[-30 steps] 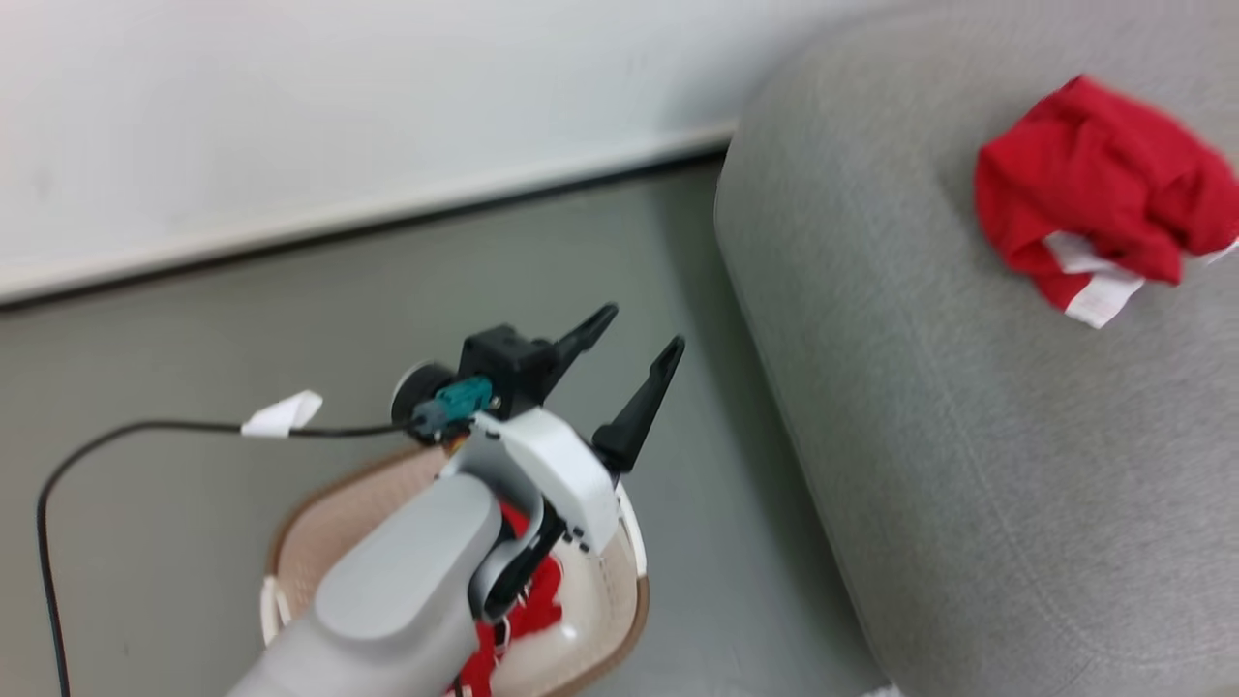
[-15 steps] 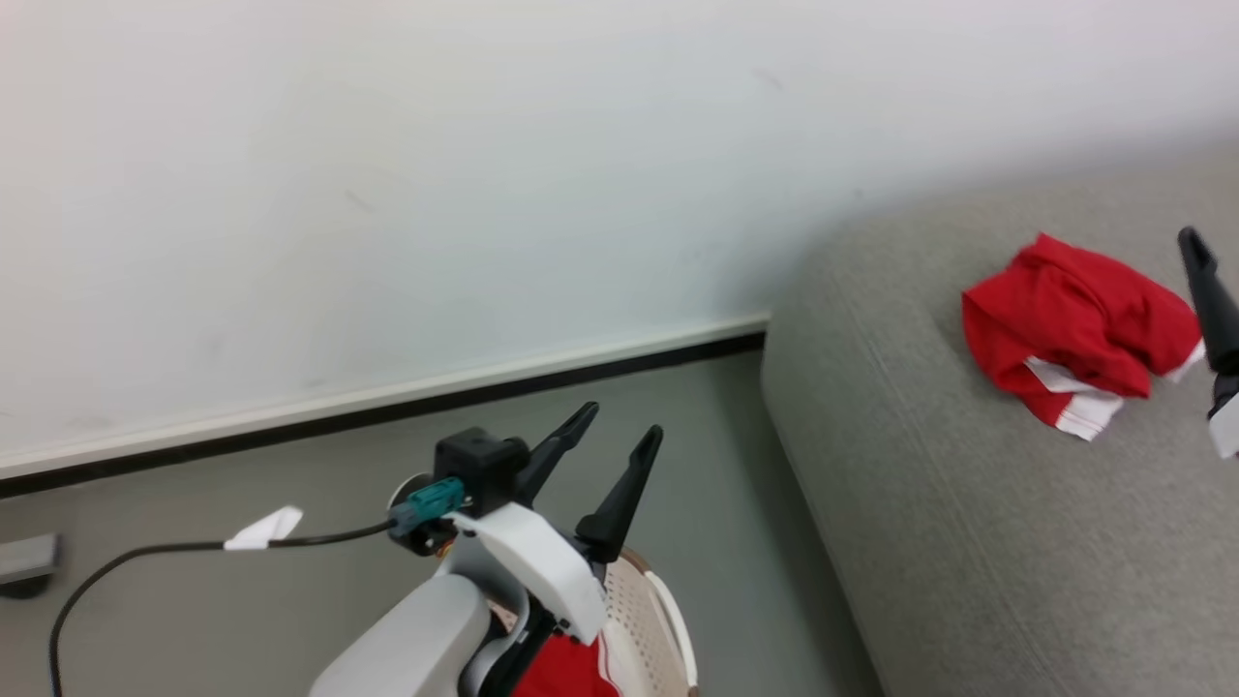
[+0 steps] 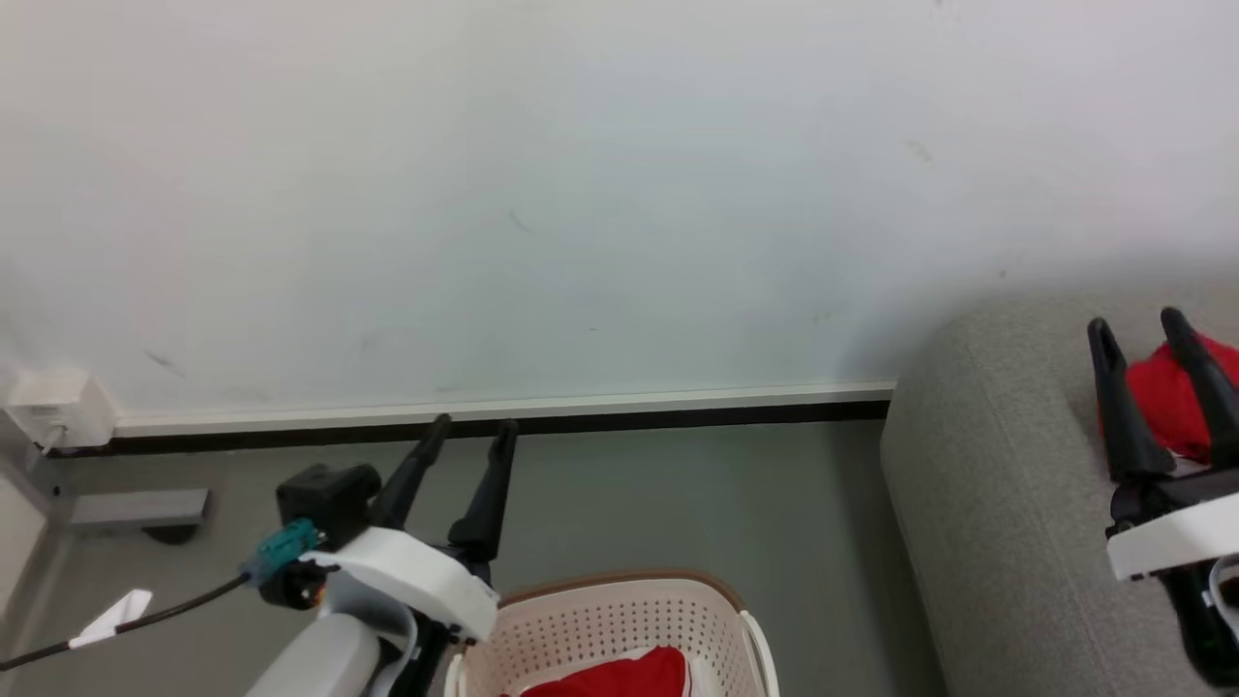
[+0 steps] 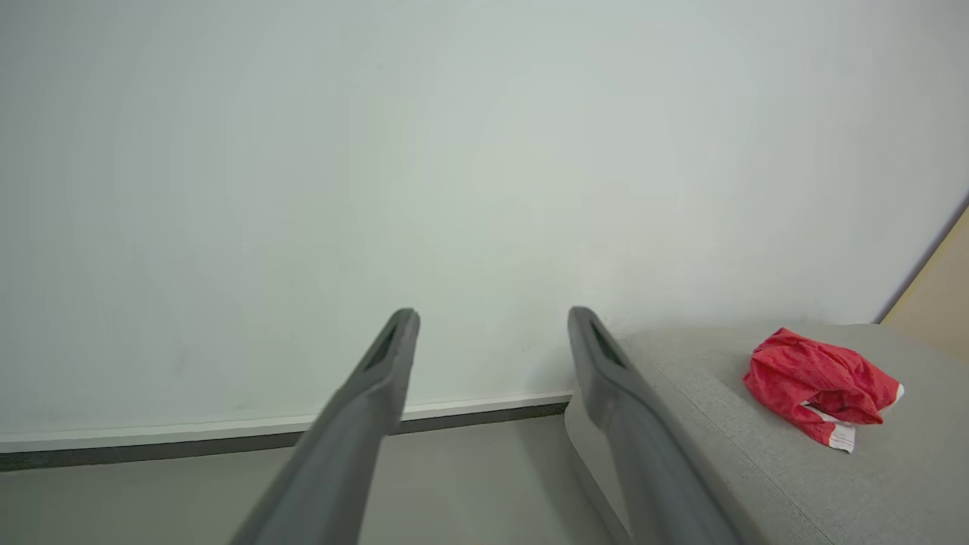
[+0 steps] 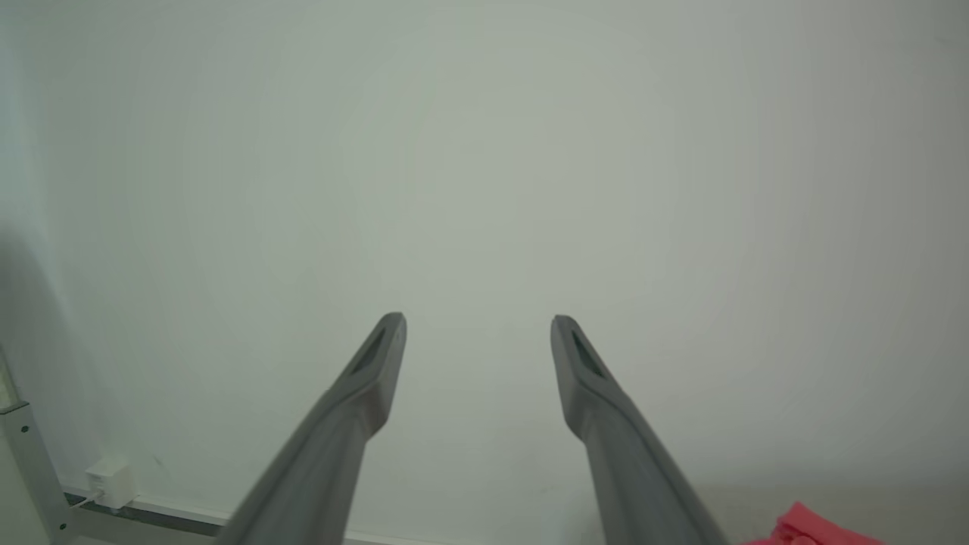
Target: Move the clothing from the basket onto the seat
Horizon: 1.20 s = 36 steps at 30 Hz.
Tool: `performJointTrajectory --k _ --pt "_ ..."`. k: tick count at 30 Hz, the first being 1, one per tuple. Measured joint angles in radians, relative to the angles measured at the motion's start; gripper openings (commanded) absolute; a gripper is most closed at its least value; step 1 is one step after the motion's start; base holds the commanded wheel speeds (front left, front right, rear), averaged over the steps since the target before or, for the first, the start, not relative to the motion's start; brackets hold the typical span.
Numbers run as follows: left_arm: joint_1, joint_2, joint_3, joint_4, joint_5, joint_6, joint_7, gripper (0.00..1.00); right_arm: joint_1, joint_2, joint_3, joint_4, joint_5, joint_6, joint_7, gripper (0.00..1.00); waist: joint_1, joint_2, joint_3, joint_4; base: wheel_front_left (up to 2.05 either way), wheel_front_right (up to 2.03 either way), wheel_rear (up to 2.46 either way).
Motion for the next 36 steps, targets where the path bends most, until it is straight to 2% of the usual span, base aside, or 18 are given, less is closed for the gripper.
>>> performJointTrajectory --k 4,11,17,26,36 --pt "0.053 0.016 0.087 -0.039 0.060 0.028 0.000 1.00 0.120 0.089 -0.094 -0.087 -0.084 0.000 0.000 1.00 0.0001 0.0000 -0.004 0.037 0.00 0.00 0.00" --pt "0.168 0.008 0.242 -0.095 0.174 0.050 0.000 1.00 0.295 0.198 -0.200 -0.181 -0.227 0.000 -0.002 1.00 0.0001 0.0000 -0.010 0.085 0.00 0.00 0.00" --pt "0.263 -0.052 0.365 -0.117 0.234 0.037 0.000 1.00 0.389 0.260 -0.225 -0.185 -0.278 0.000 -0.002 1.00 0.0001 0.0000 -0.012 0.092 0.00 0.00 0.00" --pt "0.323 -0.137 0.470 -0.122 0.323 -0.017 0.000 1.00 0.398 0.288 -0.244 -0.181 -0.303 0.000 -0.002 1.00 0.0002 0.0000 -0.005 0.071 0.00 0.00 0.00" --pt "0.321 -0.176 0.527 -0.104 0.403 -0.064 0.000 1.00 0.385 0.284 -0.234 -0.172 -0.327 0.000 -0.002 1.00 0.0002 -0.0001 0.005 0.056 0.00 0.00 0.00"
